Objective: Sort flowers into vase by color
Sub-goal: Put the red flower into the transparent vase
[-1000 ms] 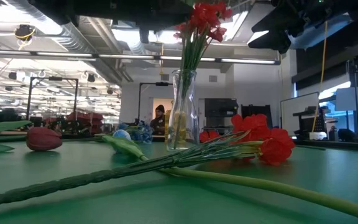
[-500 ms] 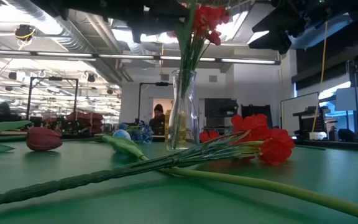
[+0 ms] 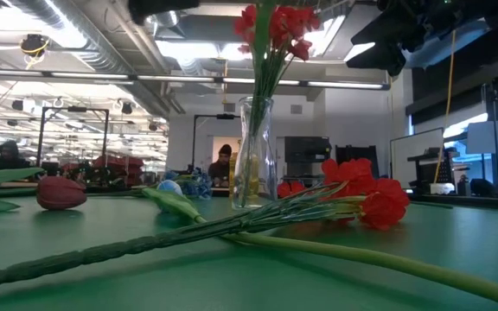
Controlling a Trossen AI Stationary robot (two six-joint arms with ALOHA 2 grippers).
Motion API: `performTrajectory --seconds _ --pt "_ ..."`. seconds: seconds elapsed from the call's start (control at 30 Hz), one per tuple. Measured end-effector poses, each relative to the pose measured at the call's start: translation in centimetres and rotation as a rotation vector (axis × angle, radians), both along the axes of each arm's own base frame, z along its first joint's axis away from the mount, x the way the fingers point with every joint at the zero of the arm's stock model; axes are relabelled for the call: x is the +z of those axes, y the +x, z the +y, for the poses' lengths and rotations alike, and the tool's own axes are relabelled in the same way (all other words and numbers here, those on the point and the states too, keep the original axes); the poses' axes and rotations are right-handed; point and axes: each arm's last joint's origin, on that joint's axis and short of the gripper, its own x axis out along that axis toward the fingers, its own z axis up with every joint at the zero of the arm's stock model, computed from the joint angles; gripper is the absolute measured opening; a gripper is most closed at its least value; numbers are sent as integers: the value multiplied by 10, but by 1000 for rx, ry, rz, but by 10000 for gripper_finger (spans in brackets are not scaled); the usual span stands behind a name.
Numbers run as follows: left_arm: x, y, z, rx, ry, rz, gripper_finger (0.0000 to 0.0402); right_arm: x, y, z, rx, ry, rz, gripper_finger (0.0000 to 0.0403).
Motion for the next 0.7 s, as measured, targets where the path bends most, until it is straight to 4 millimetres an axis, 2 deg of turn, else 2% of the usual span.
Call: performTrajectory --seconds 0.1,0.27,0.5,0.7 --pt "-7 -16 -7 -18 -81 97 223 -1 0 0 0 1 5 275" --pt "-38 -36 -15 67 -219 361 223 0 0 0 0 1 -3 276" --pt "-68 -55 -32 119 -538 680 223 0 0 0 -6 18 -3 276" --pt "-91 -68 -50 237 -652 922 223 0 0 0 -6 18 -3 276"
